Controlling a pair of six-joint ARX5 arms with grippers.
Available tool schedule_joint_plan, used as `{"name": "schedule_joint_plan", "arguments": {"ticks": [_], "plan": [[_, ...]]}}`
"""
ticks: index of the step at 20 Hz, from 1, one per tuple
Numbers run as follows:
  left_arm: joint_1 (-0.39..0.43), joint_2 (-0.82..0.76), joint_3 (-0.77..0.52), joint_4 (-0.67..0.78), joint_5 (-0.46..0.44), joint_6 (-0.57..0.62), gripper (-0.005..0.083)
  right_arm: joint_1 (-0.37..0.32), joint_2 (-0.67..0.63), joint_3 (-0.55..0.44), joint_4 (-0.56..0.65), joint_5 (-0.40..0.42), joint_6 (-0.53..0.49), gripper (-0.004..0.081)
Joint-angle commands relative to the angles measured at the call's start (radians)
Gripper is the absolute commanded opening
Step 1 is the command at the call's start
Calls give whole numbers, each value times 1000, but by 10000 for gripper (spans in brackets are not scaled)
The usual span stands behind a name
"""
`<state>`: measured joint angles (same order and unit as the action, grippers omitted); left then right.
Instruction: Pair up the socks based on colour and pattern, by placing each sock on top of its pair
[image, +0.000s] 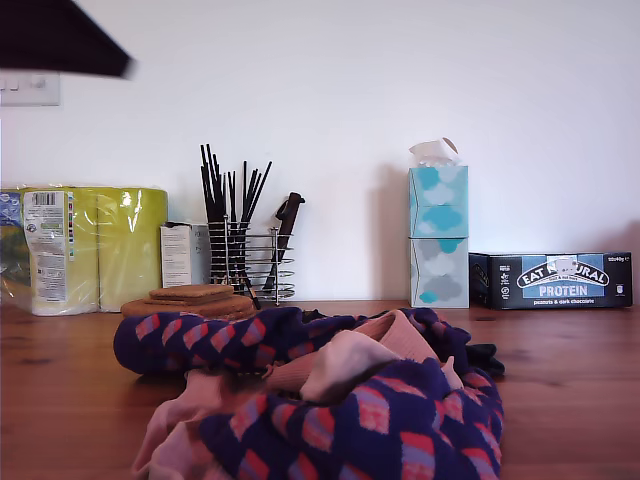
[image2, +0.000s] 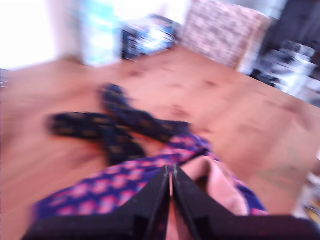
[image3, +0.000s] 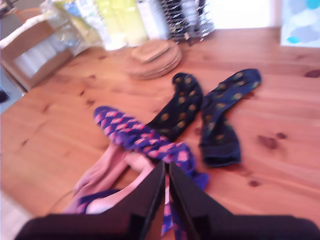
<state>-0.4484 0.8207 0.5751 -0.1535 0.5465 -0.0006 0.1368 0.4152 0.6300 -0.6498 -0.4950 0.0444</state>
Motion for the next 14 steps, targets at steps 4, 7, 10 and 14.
{"name": "schedule_joint_plan", "arguments": {"ticks": [4,7,10,14], "plan": [[-146,205,3,208,6,1,-22,43,40,6,-44,-132,-29,-13],[-221,346,30,279,7,1,-22,75,60,6,-105,-195,-47,-13],[-274,481,105,283,31,9,-22,100,60,7,-133,-212,-47,-13],[-317,661,252,248,48,9,-22,104,60,7,-133,-208,-45,-13]]}}
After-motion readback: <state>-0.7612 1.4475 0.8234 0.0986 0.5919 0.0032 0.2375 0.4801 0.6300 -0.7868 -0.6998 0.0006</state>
